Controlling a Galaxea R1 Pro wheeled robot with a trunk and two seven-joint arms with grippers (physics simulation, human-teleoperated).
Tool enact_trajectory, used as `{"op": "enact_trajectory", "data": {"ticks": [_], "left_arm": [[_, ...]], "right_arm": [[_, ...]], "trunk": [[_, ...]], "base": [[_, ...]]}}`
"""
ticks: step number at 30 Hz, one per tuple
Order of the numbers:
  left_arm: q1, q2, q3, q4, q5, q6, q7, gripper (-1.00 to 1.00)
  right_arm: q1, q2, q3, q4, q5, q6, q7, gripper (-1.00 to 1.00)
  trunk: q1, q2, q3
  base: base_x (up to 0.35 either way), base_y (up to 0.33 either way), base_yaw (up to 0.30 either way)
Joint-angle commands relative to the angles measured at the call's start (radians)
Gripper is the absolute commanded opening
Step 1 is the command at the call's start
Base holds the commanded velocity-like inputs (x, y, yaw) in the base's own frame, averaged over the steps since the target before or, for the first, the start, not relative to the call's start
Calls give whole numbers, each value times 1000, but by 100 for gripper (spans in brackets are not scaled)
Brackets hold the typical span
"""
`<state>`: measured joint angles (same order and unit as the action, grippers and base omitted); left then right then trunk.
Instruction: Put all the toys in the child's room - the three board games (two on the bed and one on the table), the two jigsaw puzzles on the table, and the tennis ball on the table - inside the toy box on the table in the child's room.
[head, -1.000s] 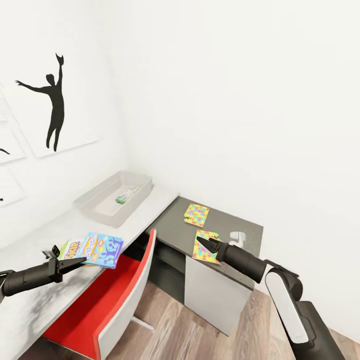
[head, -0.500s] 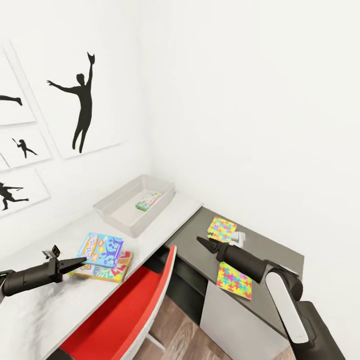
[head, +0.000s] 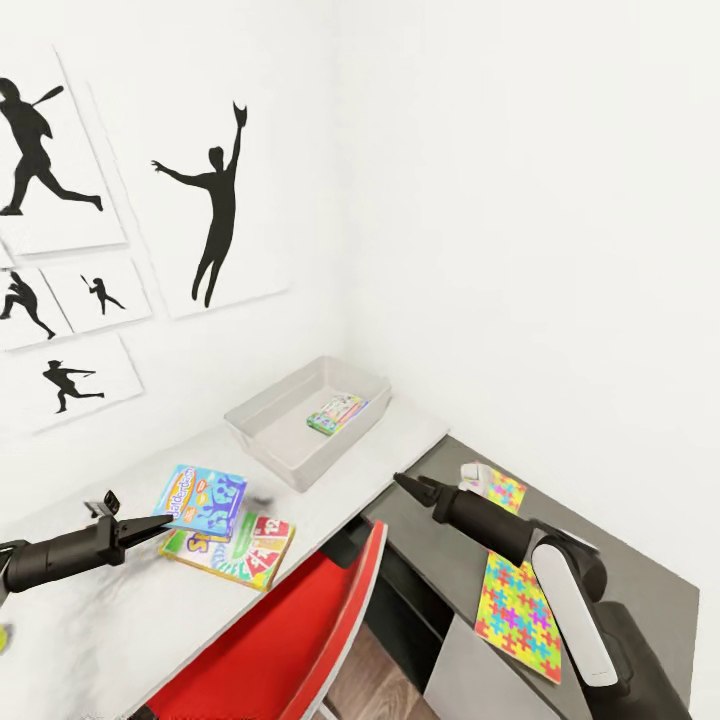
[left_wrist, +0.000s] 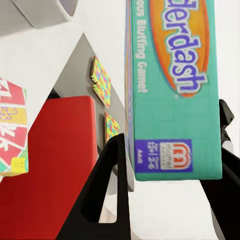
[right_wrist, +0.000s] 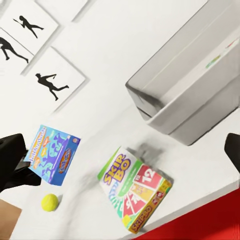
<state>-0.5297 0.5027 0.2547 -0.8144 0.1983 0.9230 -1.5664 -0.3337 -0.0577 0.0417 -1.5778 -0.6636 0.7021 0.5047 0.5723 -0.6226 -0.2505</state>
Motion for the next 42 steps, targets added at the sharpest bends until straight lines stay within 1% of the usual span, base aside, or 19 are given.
{"op": "enact_trajectory", "data": {"ticks": [1, 12, 23, 27, 31, 42], "left_arm": [[-1, 0, 0, 0, 1, 10, -4, -100], [-1, 0, 0, 0, 1, 10, -4, -100], [-1, 0, 0, 0, 1, 10, -4, -100], [-1, -1, 0, 0, 1, 10, -4, -100], [-1, -1, 0, 0, 1, 10, -4, -100], [-1, 0, 0, 0, 1, 10, -4, -100]], "right_arm": [[-1, -1, 0, -1, -4, 5, 0, 100], [-1, -1, 0, -1, -5, 5, 1, 100], [-1, -1, 0, -1, -4, 6, 1, 100], [-1, -1, 0, 0, -5, 6, 1, 100], [-1, -1, 0, 0, -5, 6, 1, 100], [-1, -1, 0, 1, -5, 7, 1, 100]], "trunk": [[0, -1, -2], [0, -1, -2], [0, -1, -2], [0, -1, -2], [0, -1, -2], [0, -1, -2]], "base": [[31, -11, 231], [102, -16, 76], [10, 46, 273], [140, -42, 209], [185, -128, 57], [63, -92, 39]]}}
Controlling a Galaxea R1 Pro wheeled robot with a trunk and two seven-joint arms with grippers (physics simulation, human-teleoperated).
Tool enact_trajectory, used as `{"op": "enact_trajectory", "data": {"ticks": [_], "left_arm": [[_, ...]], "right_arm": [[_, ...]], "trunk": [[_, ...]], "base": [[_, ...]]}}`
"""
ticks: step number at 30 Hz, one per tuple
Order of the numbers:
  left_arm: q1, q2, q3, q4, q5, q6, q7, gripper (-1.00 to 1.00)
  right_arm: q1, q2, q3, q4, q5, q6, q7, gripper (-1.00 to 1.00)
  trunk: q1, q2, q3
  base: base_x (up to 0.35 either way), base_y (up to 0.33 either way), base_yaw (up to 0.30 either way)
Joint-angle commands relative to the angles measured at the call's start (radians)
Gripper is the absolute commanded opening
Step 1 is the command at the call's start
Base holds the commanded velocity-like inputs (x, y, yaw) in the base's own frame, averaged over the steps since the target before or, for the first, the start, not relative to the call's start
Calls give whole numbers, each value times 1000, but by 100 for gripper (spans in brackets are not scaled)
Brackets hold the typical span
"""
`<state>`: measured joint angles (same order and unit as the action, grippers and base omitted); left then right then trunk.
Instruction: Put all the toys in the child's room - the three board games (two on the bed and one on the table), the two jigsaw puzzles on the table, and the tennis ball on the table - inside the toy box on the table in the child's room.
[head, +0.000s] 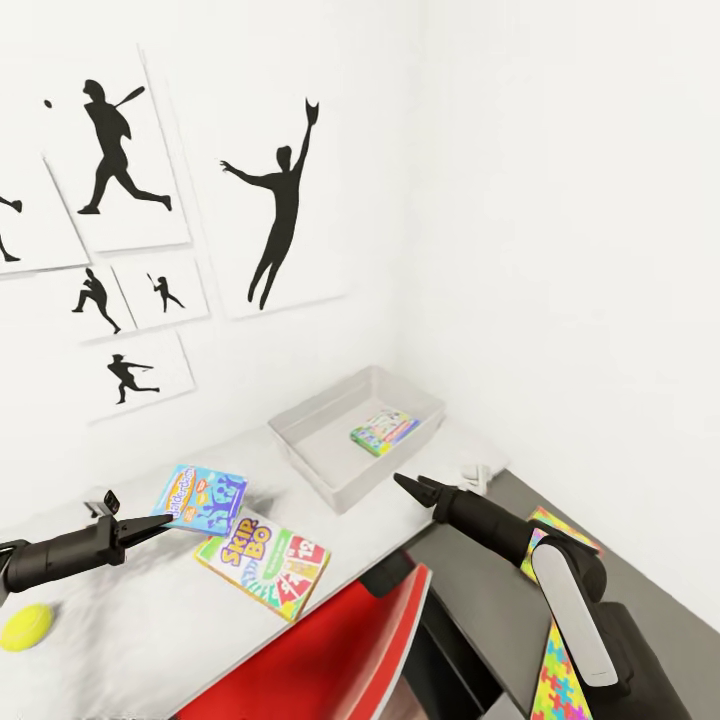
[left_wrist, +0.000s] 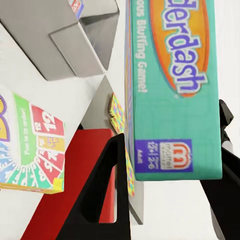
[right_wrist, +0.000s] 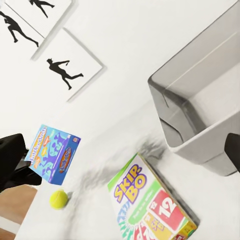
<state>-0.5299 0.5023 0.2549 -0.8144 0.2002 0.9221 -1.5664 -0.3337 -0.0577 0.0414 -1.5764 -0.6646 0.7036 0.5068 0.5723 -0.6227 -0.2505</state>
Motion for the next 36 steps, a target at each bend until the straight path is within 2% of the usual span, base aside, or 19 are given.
{"op": "enact_trajectory", "data": {"ticks": [1, 9, 36], "left_arm": [[-1, 0, 0, 0, -1, 11, -4, -100], [-1, 1, 0, 0, -1, 11, -4, -100], [1, 1, 1, 0, -1, 11, -4, -100]], "right_arm": [[-1, -1, 0, -1, -4, 5, -1, 100], [-1, -1, 0, -1, -3, 5, 0, 100], [-1, -1, 0, -1, -4, 4, 1, 100]], "trunk": [[0, -1, -2], [0, -1, -2], [0, -1, -2]], "base": [[28, -53, 187], [10, -13, 157], [76, 17, 4]]}}
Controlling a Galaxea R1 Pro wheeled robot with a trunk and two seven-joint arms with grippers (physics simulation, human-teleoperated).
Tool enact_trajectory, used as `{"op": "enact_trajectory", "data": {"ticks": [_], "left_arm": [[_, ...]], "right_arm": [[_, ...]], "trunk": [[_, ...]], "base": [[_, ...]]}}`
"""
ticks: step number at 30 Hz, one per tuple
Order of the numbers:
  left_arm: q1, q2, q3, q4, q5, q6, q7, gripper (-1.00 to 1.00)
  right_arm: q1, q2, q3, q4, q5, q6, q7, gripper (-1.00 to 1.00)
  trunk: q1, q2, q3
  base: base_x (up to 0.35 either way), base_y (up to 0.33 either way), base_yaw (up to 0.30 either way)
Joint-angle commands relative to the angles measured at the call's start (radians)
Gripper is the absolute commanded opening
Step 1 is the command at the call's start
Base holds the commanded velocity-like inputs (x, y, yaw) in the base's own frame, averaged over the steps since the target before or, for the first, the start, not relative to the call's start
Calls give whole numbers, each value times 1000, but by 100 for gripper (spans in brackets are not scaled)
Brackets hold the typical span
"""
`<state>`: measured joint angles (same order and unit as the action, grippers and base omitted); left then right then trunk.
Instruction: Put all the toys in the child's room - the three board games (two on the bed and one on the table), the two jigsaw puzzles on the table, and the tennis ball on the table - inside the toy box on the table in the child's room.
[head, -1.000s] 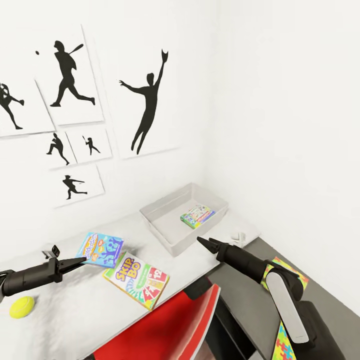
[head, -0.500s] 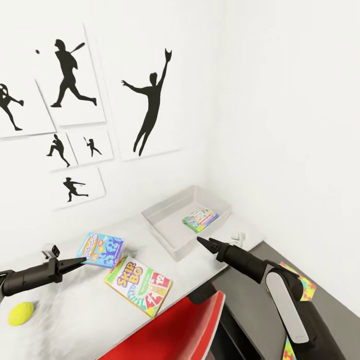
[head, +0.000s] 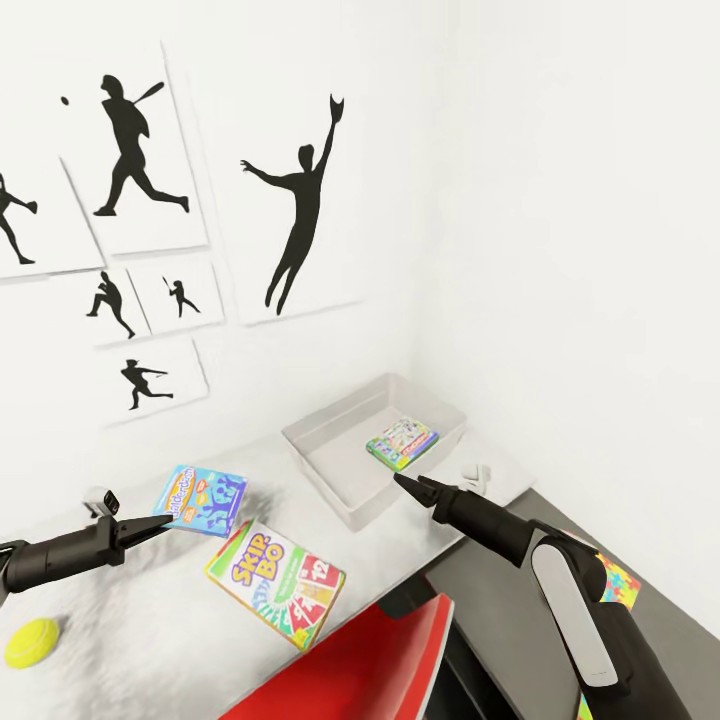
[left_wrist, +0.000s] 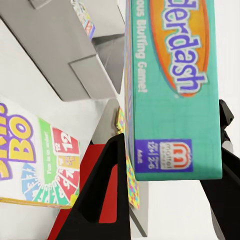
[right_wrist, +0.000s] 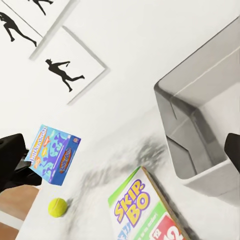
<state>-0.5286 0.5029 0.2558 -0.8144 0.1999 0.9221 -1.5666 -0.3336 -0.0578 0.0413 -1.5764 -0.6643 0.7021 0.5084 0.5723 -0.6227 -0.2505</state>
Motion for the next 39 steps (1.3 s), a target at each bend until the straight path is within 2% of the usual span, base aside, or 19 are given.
{"op": "enact_trajectory", "data": {"ticks": [1, 15, 19, 22, 24, 30, 39], "left_arm": [[-1, 0, 0, 0, 0, 11, -4, -100], [-1, 0, 0, 0, 0, 11, -4, -100], [22, 22, 22, 19, 18, -10, -4, -100], [39, 39, 39, 17, 34, -22, -4, -100], [50, 46, 50, 14, 44, -31, -4, -100], [84, 49, 83, 12, 53, -39, -4, -100], [132, 49, 132, 12, 53, -40, -4, -100]], "right_arm": [[-1, 0, 0, -1, -4, 6, -1, 100], [-1, 0, 0, -1, -6, 5, -1, 100], [-1, 20, -22, 17, 0, 12, -14, 100], [-4, 21, -12, 17, 2, 11, -18, 100], [-5, 10, -21, 20, 2, 10, -17, 100], [-6, 2, -55, 22, -2, 11, -12, 100], [-6, 1, -60, 22, -3, 11, -10, 100]], "trunk": [[0, -1, -2], [0, -1, -2], [0, -1, -2], [0, -1, -2], [0, -1, -2], [0, -1, -2], [0, -1, -2]], "base": [[22, 0, 0], [27, 0, 0], [0, 0, 0], [0, 0, 0], [0, 0, 0], [0, 0, 0], [0, 0, 0]]}}
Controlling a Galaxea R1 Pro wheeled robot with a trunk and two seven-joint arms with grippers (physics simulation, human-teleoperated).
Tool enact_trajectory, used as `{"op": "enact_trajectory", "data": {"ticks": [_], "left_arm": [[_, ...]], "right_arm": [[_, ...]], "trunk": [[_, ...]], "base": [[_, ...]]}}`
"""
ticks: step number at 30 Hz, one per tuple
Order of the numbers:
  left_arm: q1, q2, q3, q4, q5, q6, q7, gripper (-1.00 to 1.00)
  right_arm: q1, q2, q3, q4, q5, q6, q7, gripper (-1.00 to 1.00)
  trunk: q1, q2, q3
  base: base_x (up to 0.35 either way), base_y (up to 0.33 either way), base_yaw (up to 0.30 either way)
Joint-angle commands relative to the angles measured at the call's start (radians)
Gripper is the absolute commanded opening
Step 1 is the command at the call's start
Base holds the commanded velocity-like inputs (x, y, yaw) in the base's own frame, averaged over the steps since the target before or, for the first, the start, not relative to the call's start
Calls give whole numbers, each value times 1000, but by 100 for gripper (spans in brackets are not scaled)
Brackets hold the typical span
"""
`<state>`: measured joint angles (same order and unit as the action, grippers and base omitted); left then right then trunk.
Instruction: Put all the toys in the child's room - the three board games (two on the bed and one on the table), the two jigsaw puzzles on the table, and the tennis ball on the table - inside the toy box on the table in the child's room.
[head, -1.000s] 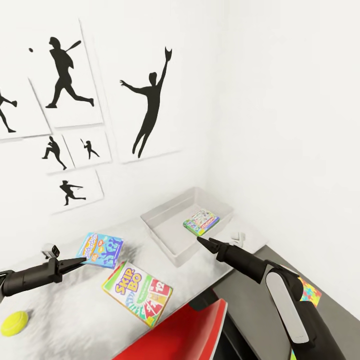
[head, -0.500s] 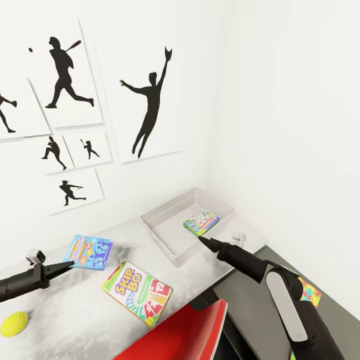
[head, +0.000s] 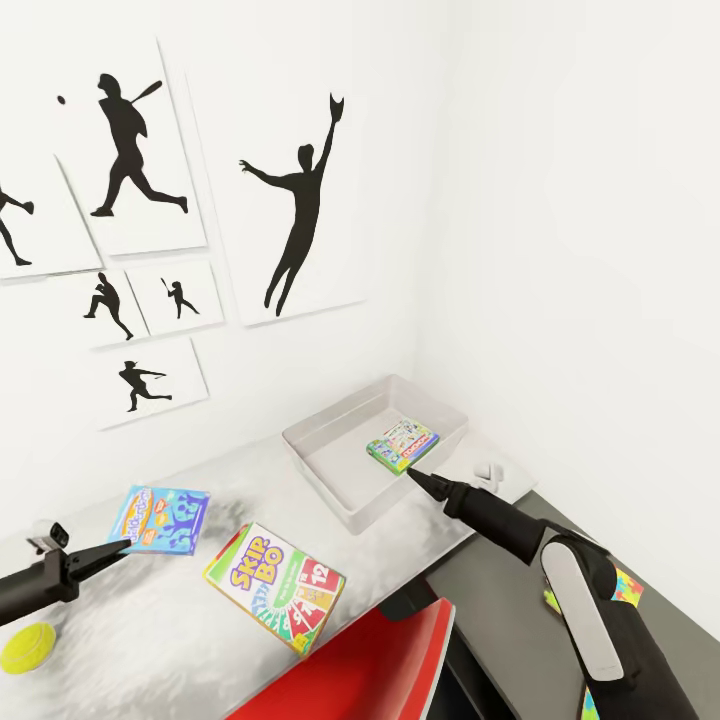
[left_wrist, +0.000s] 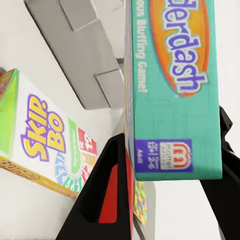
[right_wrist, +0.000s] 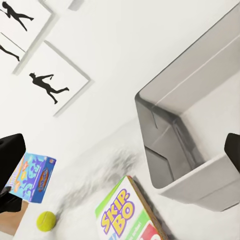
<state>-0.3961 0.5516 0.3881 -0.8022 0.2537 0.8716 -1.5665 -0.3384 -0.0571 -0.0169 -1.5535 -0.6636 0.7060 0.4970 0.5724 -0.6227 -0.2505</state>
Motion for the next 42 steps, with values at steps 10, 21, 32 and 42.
{"op": "enact_trajectory", "data": {"ticks": [10, 21, 32, 42], "left_arm": [[-2, -5, 57, -6, 1, 10, -4, -100], [-3, -12, 113, -42, 2, 13, -4, -100], [-4, -23, 111, -70, 2, 23, -4, -100], [-8, -56, 107, -210, 2, 114, -4, -100]], "right_arm": [[-1, -1, -2, 0, -3, 7, 2, 100], [-1, -1, -2, 0, -4, 7, 2, 100], [-1, -1, -2, 0, -4, 7, 2, 100], [-1, -1, -2, 0, -4, 7, 2, 100]], "trunk": [[0, -1, 0], [0, -1, 2], [0, -1, 2], [0, -1, 2]], "base": [[0, 0, 0], [0, 0, 0], [0, 0, 0], [0, 0, 0]]}}
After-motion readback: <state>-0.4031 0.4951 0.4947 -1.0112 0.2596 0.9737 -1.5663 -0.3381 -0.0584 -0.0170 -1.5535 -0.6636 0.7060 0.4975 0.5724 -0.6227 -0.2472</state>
